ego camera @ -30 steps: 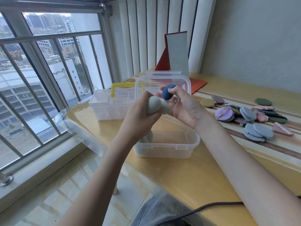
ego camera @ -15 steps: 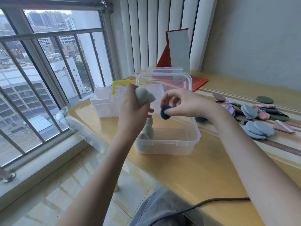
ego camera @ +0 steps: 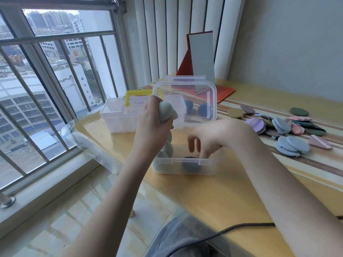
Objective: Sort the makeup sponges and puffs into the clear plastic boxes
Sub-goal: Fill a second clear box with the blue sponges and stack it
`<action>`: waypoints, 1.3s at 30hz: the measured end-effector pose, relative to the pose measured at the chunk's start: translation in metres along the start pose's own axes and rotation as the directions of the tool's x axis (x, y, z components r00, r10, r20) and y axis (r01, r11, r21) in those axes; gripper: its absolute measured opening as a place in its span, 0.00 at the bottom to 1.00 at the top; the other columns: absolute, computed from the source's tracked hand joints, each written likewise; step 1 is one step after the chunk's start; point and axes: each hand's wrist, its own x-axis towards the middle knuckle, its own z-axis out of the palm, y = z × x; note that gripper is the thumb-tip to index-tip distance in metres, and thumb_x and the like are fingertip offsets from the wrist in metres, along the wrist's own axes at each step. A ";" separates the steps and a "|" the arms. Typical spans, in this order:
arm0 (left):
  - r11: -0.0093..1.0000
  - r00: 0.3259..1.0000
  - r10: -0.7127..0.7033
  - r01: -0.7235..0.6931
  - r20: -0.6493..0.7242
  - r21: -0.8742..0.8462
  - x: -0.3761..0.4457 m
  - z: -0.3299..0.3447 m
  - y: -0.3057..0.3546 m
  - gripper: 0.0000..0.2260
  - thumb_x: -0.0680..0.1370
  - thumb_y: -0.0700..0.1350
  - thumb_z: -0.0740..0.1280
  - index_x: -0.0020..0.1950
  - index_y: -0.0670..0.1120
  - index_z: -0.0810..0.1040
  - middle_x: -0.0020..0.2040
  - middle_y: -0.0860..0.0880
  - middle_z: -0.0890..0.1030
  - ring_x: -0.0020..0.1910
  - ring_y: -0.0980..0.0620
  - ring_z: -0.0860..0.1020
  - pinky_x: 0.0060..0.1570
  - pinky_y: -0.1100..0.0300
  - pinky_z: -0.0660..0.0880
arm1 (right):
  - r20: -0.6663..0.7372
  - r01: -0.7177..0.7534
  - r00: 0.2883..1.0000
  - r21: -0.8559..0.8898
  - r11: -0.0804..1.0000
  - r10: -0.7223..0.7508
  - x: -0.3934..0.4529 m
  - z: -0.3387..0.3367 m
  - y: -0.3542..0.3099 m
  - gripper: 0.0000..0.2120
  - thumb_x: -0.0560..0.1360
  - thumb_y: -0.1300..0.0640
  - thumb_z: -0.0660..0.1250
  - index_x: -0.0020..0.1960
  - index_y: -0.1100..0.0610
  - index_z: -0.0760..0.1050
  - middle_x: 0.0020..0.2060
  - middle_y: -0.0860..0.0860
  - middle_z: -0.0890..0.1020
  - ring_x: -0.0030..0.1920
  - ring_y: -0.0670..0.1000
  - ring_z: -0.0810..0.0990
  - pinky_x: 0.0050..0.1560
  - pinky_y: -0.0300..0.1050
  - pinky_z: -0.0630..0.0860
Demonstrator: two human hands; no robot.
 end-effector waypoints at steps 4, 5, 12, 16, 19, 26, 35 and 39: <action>1.000 1.000 0.001 -0.001 0.007 0.007 -0.001 -0.001 0.001 0.12 0.74 0.37 0.66 0.49 0.49 0.65 0.49 0.47 0.76 0.40 0.48 0.82 0.37 0.52 0.79 | 0.102 0.031 0.994 0.049 0.998 -0.036 0.003 0.003 -0.007 0.21 0.71 0.62 0.73 0.62 0.53 0.73 0.48 0.52 0.76 0.43 0.50 0.78 0.34 0.36 0.76; 1.000 1.000 0.003 -0.003 0.009 0.008 -0.001 -0.001 0.001 0.12 0.75 0.37 0.67 0.49 0.49 0.65 0.49 0.47 0.76 0.41 0.47 0.82 0.36 0.53 0.79 | 0.133 0.060 0.988 0.104 0.993 -0.074 0.002 0.001 -0.005 0.23 0.71 0.62 0.73 0.63 0.51 0.72 0.47 0.50 0.76 0.46 0.50 0.78 0.36 0.36 0.78; 1.000 1.000 -0.015 0.015 0.007 0.006 -0.001 -0.001 0.001 0.12 0.75 0.38 0.67 0.50 0.48 0.65 0.50 0.47 0.76 0.42 0.48 0.81 0.33 0.62 0.76 | 0.144 0.180 0.960 0.342 0.922 -0.241 -0.001 -0.006 0.005 0.21 0.71 0.61 0.73 0.58 0.49 0.68 0.53 0.49 0.75 0.47 0.45 0.78 0.43 0.38 0.81; 1.000 1.000 -0.013 0.013 0.006 0.011 -0.001 -0.001 0.000 0.12 0.74 0.38 0.68 0.49 0.48 0.65 0.49 0.47 0.76 0.43 0.46 0.81 0.36 0.56 0.79 | -0.015 0.187 0.980 0.423 0.886 -0.200 0.002 -0.006 0.010 0.21 0.71 0.66 0.70 0.58 0.51 0.67 0.55 0.52 0.75 0.46 0.51 0.83 0.42 0.40 0.82; 1.000 1.000 -0.007 0.006 0.005 0.009 -0.001 -0.001 -0.001 0.12 0.74 0.39 0.67 0.48 0.50 0.65 0.48 0.47 0.77 0.43 0.45 0.81 0.38 0.52 0.79 | -0.039 0.209 0.976 0.451 0.868 -0.214 0.006 -0.005 0.011 0.25 0.72 0.65 0.71 0.62 0.46 0.67 0.53 0.52 0.75 0.44 0.50 0.83 0.41 0.40 0.82; 1.000 1.000 -0.009 0.009 -0.004 -0.001 -0.001 -0.001 -0.002 0.13 0.74 0.38 0.68 0.48 0.49 0.65 0.47 0.47 0.76 0.43 0.44 0.81 0.36 0.55 0.77 | -0.261 0.247 0.952 0.337 0.908 -0.162 0.014 -0.003 0.008 0.15 0.74 0.51 0.71 0.60 0.50 0.75 0.39 0.50 0.79 0.31 0.47 0.76 0.28 0.34 0.71; 0.998 0.999 -0.038 0.037 -0.029 -0.042 0.000 0.000 -0.002 0.11 0.74 0.36 0.66 0.48 0.47 0.65 0.48 0.45 0.77 0.40 0.49 0.82 0.28 0.71 0.71 | -0.168 0.221 0.970 0.318 0.922 -0.175 0.017 0.001 0.003 0.11 0.73 0.52 0.72 0.54 0.52 0.79 0.45 0.50 0.81 0.38 0.47 0.83 0.39 0.38 0.82; 0.996 0.997 -0.036 0.029 -0.071 -0.090 0.000 0.000 -0.004 0.12 0.74 0.35 0.66 0.48 0.48 0.65 0.47 0.47 0.75 0.44 0.44 0.81 0.31 0.67 0.75 | -0.303 0.228 0.942 0.260 0.938 -0.145 0.018 0.006 0.000 0.07 0.72 0.60 0.73 0.48 0.52 0.77 0.41 0.51 0.80 0.36 0.46 0.83 0.34 0.37 0.80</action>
